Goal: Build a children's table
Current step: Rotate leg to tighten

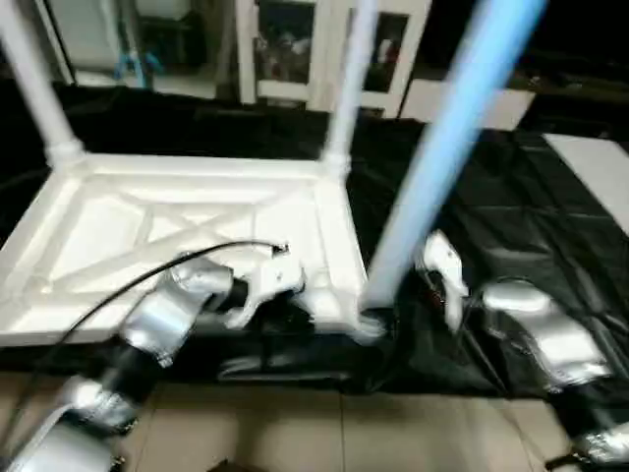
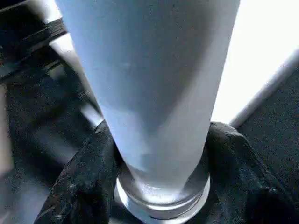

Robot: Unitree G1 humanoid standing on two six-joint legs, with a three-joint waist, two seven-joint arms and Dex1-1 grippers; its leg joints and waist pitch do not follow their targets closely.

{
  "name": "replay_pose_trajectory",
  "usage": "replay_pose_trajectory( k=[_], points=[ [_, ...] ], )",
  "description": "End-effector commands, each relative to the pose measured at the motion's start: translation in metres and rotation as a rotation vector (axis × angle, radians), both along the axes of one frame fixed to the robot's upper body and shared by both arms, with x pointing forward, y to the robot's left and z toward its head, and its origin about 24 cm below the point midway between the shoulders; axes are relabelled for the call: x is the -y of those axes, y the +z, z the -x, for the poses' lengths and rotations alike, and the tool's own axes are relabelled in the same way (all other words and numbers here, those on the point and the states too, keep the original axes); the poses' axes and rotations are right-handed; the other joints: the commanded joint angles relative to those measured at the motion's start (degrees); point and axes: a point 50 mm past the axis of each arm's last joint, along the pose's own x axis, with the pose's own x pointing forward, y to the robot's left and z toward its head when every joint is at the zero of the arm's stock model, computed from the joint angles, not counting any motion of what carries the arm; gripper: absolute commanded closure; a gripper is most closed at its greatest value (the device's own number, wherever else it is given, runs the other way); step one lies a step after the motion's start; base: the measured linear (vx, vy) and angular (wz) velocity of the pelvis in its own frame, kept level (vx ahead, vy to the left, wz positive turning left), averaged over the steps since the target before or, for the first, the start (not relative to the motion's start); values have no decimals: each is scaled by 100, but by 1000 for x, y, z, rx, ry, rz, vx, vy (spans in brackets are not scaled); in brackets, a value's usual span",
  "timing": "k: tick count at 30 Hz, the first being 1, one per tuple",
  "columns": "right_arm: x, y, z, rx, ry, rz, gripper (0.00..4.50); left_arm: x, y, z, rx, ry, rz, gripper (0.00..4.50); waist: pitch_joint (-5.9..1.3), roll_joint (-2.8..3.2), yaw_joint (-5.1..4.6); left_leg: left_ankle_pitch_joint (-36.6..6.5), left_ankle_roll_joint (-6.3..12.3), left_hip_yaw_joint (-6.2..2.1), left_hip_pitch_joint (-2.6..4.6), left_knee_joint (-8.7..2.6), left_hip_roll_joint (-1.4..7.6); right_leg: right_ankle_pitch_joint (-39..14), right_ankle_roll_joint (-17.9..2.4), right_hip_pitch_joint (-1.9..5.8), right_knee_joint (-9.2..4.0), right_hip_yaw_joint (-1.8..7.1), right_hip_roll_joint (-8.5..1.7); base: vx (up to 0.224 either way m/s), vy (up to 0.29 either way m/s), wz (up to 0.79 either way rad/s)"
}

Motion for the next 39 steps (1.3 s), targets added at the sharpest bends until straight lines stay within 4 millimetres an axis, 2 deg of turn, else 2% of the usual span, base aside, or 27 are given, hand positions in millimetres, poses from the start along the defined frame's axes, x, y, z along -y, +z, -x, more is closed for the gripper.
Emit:
replay_pose_trajectory(
  k=[1,2,3,4,5,6,7,8,9,10,11,13,15,19,20,22,25,27,29,32,33,36,38,39],
  points=[
    [7,-20,-4,-62,-201,67,213,14,8,-12,65,94,55,450,-312,35,-37,-2356,-380,-214,100,-516,226,-2679,-821,127,-543,150,-333,0,0,0],
    [1,-26,-10,-72,-332,53,214,20,9,-23,99,204,73,450,-326,45,-43,-2348,-403,-218,95,-510,228,-2611,-826,127,-526,150,-329,0,0,0],
    [-2,-30,-13,-77,-423,51,214,23,10,-29,121,270,80,450,-322,55,-66,-2379,-437,-200,114,-503,210,-2597,-846,70,-545,156,-318,0,0,0],
    [-6,-34,-16,-84,-516,53,214,28,11,-35,141,334,86,450,-334,40,-71,-2412,-462,-205,137,-489,200,-2641,-841,60,-556,144,-322,0,0,0],
    [-11,-39,-19,-92,-629,48,214,33,12,-40,171,396,88,450,-348,31,-103,-2371,-488,-216,117,-493,188,-2640,-805,77,-555,139,-328,0,0,0],
    [-14,-41,-21,-98,-695,44,214,36,13,-43,190,429,87,450,-342,37,-110,-2371,-479,-225,105,-499,187,-2624,-779,82,-557,135,-321,0,0,0],
    [-18,-43,-23,-102,-767,27,215,39,14,-46,217,464,87,450,-345,54,-115,-2374,-449,-206,135,-492,193,-2527,-793,50,-569,147,-326,0,0,0],
    [-27,-44,-27,-91,-873,13,215,46,15,-50,264,497,82,450,-350,37,-135,-2371,-394,-196,136,-484,185,-2387,-814,49,-570,152,-312,0,0,0],
    [-31,-44,-29,-89,-896,0,215,50,16,-52,278,505,84,450,-353,52,-144,-2341,-363,-187,120,-485,175,-2343,-825,35,-573,162,-318,0,0,0],
    [-38,-43,-31,-91,-916,-15,215,54,17,-53,292,513,89,450,-359,49,-145,-2342,-364,-178,141,-476,173,-2314,-831,19,-579,163,-311,0,0,0],
    [-43,-40,-33,-83,-915,-38,215,57,18,-54,300,508,95,450,-373,40,-139,-2231,-329,-175,130,-476,167,-2122,-849,58,-552,161,-295,0,0,0],
    [-46,-38,-34,-78,-918,-50,216,59,19,-54,305,506,98,450,-385,56,-115,-1889,-184,-145,95,-475,181,-1419,-959,97,-479,176,-270,0,0,0],
    [-55,-30,-39,-43,-890,-100,217,65,19,-54,318,476,98,450,-397,29,-103,-1663,-74,-120,77,-459,174,-1089,-1042,128,-445,179,-275,0,0,0],
    [-66,-20,-40,13,-756,-175,217,65,16,-51,297,427,98,450,-403,37,-73,-1311,126,-110,39,-445,175,-697,-1177,194,-392,174,-280,0,0,0],
    [-64,-16,-40,56,-734,-174,190,63,14,-50,289,418,97,450,-397,38,-72,-1324,150,-109,37,-447,179,-728,-1185,198,-400,176,-289,0,0,0],
    [-61,-13,-40,106,-721,-156,177,62,12,-50,282,408,99,450,-389,34,-68,-1353,156,-105,50,-450,189,-875,-1195,190,-420,175,-295,0,0,0],
    [-45,-4,-41,165,-708,-167,158,56,7,-44,225,335,108,450,-369,44,-82,-1474,117,-124,30,-477,194,-1220,-1129,208,-449,173,-300,0,0,0],
    [-39,-1,-41,182,-705,-162,137,54,5,-40,205,290,113,450,-369,41,-101,-1553,93,-118,55,-476,202,-1339,-1144,180,-465,175,-294,0,0,0],
    [-24,6,-40,211,-648,-134,123,46,0,-33,143,232,99,450,-363,43,-91,-1531,105,-116,51,-479,211,-1357,-1169,174,-465,182,-302,0,0,0],
    [-14,9,-35,194,-554,-131,95,38,-3,-29,103,200,88,450,-362,55,-41,-1372,188,-108,70,-471,231,-1019,-1221,187,-425,185,-276,0,0,0],
    [-7,11,-31,192,-494,-127,90,34,-4,-26,77,172,83,450,-357,56,-31,-1372,201,-107,53,-477,221,-1003,-1248,192,-417,184,-279,0,0,0],
    [2,14,-19,179,-332,-106,66,27,-6,-20,38,115,71,450,-357,55,20,-1404,216,-102,70,-472,241,-995,-1264,203,-420,190,-288,0,0,0],
    [10,16,-1,144,-129,-65,43,18,-8,-11,-12,21,43,450,-352,102,55,-1408,203,-109,75,-477,254,-916,-1286,209,-407,193,-284,0,0,0],
    [13,14,8,118,-32,-38,35,14,-9,-6,-39,-19,28,450,-349,83,50,-1436,204,-103,72,-485,254,-908,-1303,206,-423,191,-284,0,0,0]
  ],
)
